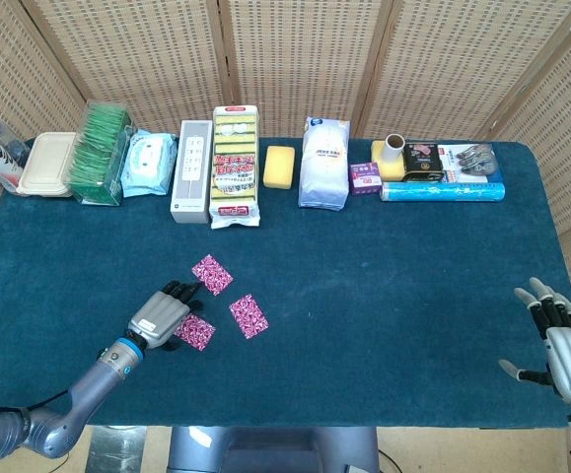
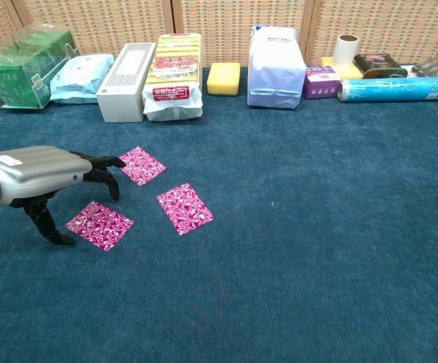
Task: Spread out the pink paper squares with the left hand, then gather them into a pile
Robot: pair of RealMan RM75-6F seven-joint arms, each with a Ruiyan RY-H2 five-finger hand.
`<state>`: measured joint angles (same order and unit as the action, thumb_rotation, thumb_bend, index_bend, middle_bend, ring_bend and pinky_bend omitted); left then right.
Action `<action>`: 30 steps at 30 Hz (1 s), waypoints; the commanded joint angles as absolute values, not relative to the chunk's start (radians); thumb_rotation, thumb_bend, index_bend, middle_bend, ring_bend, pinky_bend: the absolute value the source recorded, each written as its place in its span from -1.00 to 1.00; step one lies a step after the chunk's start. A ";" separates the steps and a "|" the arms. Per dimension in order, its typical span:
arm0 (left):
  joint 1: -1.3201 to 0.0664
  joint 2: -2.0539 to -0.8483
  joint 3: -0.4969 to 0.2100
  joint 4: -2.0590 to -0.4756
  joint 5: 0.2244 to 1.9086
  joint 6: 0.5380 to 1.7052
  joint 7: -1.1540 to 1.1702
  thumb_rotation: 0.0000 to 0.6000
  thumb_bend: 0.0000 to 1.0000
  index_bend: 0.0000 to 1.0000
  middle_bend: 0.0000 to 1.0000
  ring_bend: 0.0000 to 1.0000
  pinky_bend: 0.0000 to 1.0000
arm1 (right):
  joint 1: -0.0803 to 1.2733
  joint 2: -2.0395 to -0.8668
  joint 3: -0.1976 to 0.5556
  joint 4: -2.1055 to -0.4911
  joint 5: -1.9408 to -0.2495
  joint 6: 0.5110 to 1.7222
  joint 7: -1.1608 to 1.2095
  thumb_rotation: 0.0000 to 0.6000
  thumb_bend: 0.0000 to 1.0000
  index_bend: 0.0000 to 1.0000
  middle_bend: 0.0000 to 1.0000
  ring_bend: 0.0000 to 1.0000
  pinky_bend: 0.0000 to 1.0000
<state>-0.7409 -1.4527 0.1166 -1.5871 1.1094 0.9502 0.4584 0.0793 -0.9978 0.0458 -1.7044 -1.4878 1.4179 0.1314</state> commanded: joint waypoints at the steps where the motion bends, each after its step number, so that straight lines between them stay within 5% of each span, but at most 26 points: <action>1: -0.735 -1.462 0.112 -1.579 1.107 0.947 0.477 1.00 -0.67 -0.37 -1.00 -0.80 -0.80 | 0.079 -0.998 0.046 -1.704 -1.488 1.419 0.132 1.00 -1.00 -0.79 -1.00 -1.00 -1.00; 23: -0.705 -1.470 0.080 -1.572 1.153 0.947 0.498 1.00 -0.58 -0.16 -1.00 -0.80 -0.80 | 0.078 -0.999 0.045 -1.704 -1.494 1.423 0.133 1.00 -1.00 -0.79 -1.00 -1.00 -1.00; 30: -0.696 -1.489 0.097 -1.487 1.386 1.007 0.376 1.00 -0.58 -0.16 -1.00 -0.80 -0.80 | 0.079 -0.999 0.046 -1.705 -1.491 1.423 0.131 1.00 -1.00 -0.79 -1.00 -1.00 -1.00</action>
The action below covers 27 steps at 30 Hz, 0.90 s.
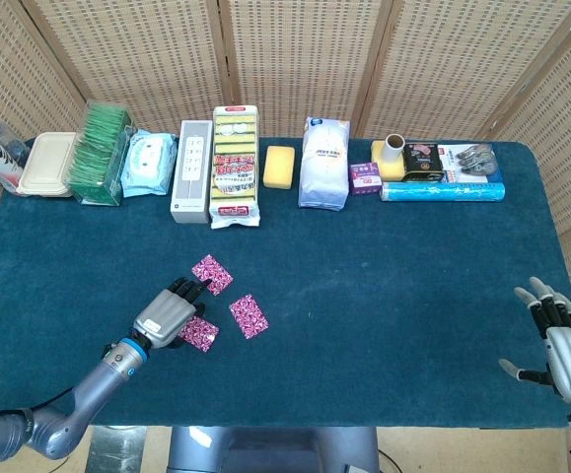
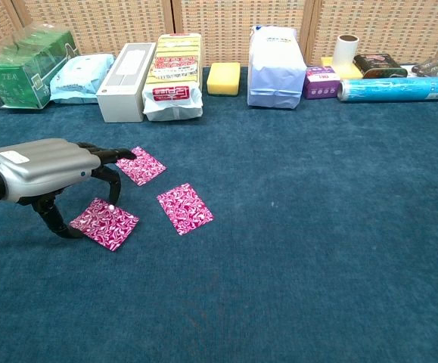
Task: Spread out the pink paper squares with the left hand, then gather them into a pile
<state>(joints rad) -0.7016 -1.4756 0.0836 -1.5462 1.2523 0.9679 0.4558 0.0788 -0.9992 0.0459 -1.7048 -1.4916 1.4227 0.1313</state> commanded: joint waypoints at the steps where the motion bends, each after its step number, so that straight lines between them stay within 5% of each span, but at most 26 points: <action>1: -0.695 -1.491 0.099 -1.476 1.405 1.014 0.364 1.00 -0.58 -0.16 -1.00 -0.80 -0.80 | 0.079 -0.999 0.047 -1.705 -1.491 1.423 0.131 1.00 -1.00 -0.79 -1.00 -1.00 -1.00; 11: -0.736 -1.553 0.082 -1.322 1.619 1.086 0.307 1.00 -0.60 -0.16 -1.00 -0.80 -0.80 | 0.079 -1.004 0.046 -1.705 -1.487 1.422 0.117 1.00 -1.00 -0.79 -1.00 -1.00 -1.00; 27: -0.807 -1.639 -0.023 -1.340 1.484 0.911 0.511 1.00 -0.62 -0.16 -1.00 -0.80 -0.80 | 0.081 -0.997 0.049 -1.704 -1.478 1.414 0.136 1.00 -1.00 -0.79 -1.00 -1.00 -1.00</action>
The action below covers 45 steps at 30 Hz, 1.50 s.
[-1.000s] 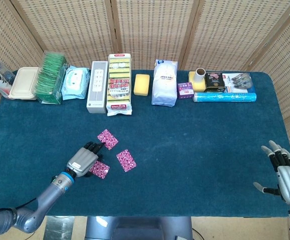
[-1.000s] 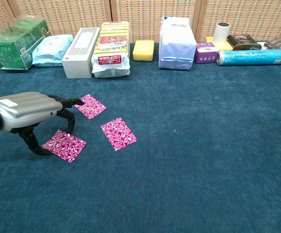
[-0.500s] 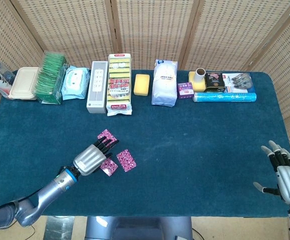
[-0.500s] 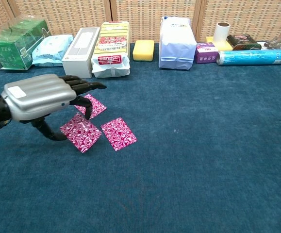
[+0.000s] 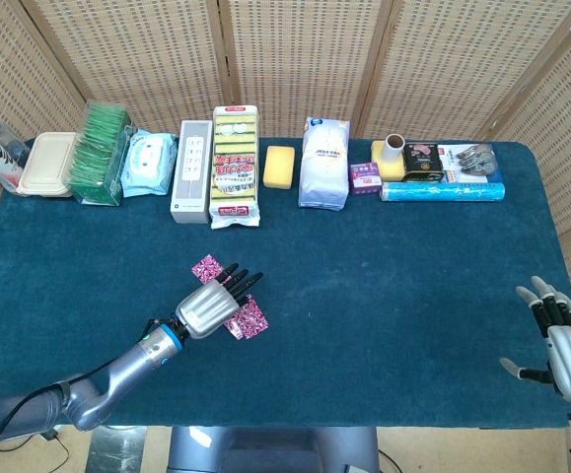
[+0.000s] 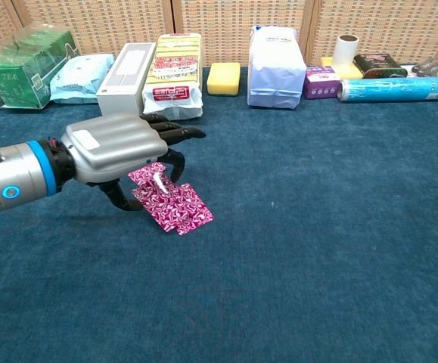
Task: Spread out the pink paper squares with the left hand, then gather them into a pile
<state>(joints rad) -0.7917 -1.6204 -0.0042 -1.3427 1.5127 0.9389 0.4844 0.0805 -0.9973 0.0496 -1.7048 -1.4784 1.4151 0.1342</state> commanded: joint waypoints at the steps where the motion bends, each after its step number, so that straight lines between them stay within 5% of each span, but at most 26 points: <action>1: -0.810 -1.642 -0.027 -1.340 1.476 0.903 0.520 1.00 -0.62 -0.16 -1.00 -0.80 -0.80 | 0.081 -0.996 0.049 -1.704 -1.477 1.412 0.138 1.00 -1.00 -0.79 -1.00 -1.00 -1.00; 17: -0.843 -1.676 -0.062 -1.362 1.363 0.844 0.668 1.00 -0.62 -0.17 -1.00 -0.80 -0.80 | 0.084 -0.995 0.052 -1.702 -1.469 1.404 0.142 1.00 -1.00 -0.79 -1.00 -1.00 -1.00; 45: -0.851 -1.609 -0.070 -1.430 1.300 0.880 0.701 1.00 -0.62 -0.49 -1.00 -0.80 -0.80 | 0.081 -0.989 0.053 -1.705 -1.467 1.407 0.152 1.00 -1.00 -0.79 -1.00 -1.00 -1.00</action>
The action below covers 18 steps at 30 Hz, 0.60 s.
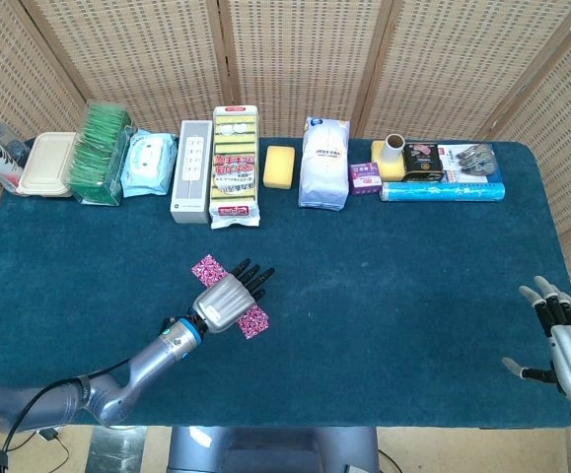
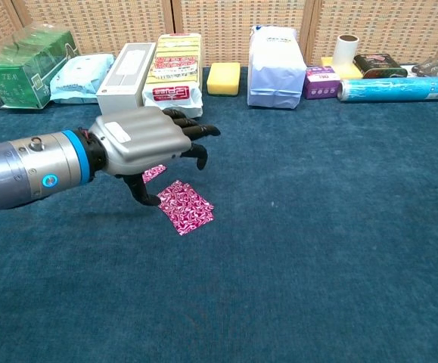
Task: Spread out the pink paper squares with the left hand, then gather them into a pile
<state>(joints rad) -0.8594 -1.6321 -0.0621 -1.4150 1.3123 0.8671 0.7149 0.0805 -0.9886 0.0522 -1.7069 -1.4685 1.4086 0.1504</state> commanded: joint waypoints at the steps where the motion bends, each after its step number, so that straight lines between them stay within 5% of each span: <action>1: -0.847 -1.597 -0.076 -1.434 1.292 0.886 0.695 1.00 -0.62 -0.49 -1.00 -0.80 -0.80 | 0.082 -0.989 0.054 -1.706 -1.468 1.407 0.153 1.00 -1.00 -0.79 -1.00 -1.00 -1.00; 18: -0.833 -1.582 -0.071 -1.236 1.264 0.854 0.554 1.00 -0.62 -0.56 -1.00 -0.88 -0.80 | 0.086 -0.997 0.055 -1.708 -1.457 1.399 0.119 1.00 -1.00 -0.79 -1.00 -1.00 -1.00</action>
